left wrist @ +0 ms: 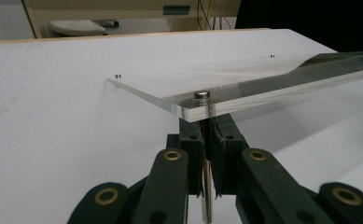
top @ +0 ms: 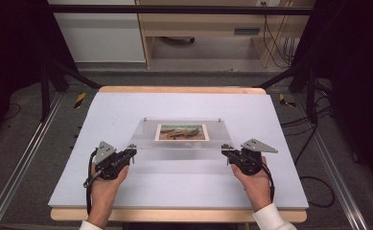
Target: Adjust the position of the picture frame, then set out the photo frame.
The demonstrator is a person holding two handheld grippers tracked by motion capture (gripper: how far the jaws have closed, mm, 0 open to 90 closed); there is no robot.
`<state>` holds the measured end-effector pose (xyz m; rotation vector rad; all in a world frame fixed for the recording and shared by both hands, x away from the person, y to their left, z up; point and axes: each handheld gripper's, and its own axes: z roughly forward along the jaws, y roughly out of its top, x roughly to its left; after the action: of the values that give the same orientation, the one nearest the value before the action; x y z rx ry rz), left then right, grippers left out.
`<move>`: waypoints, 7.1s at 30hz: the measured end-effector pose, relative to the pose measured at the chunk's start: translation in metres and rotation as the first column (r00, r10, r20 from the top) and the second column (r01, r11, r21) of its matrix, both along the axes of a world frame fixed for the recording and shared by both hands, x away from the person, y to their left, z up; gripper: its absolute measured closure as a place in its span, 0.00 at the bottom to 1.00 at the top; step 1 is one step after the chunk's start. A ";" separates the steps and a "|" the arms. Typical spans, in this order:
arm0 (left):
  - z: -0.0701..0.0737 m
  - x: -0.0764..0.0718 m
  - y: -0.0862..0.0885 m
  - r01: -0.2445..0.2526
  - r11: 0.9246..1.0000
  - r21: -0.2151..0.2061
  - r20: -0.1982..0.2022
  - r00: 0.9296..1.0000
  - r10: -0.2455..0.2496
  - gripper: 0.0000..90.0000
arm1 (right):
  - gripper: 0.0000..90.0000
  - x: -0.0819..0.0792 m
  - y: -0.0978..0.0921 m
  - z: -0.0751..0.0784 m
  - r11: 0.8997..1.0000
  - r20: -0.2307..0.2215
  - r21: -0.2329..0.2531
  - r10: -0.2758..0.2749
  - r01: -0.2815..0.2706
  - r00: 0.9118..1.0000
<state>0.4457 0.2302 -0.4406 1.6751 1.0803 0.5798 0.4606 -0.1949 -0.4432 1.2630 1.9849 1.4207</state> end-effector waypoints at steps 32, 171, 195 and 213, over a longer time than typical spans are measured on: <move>-0.018 -0.004 0.003 0.016 0.999 0.044 -0.064 0.998 -0.013 0.94 | 0.94 -0.012 0.006 -0.018 0.999 -0.072 -0.052 -0.005 0.001 0.997; -0.014 0.038 0.001 0.086 0.991 -0.099 -0.298 0.948 -0.112 0.20 | 0.27 0.022 -0.012 -0.009 0.996 -0.257 0.066 0.080 -0.065 0.963; -0.013 0.037 0.000 0.073 0.990 -0.120 -0.331 0.937 -0.109 0.19 | 0.22 0.023 -0.013 -0.012 0.991 -0.320 0.125 0.085 -0.047 0.944; -0.013 0.036 0.001 0.081 0.989 -0.123 -0.341 0.933 -0.119 0.18 | 0.22 0.019 -0.014 -0.010 0.991 -0.331 0.126 0.090 -0.050 0.939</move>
<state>0.4818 0.2311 -0.4535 1.7661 1.2430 0.1559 0.4795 -0.2085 -0.4532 1.5929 2.2122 1.4498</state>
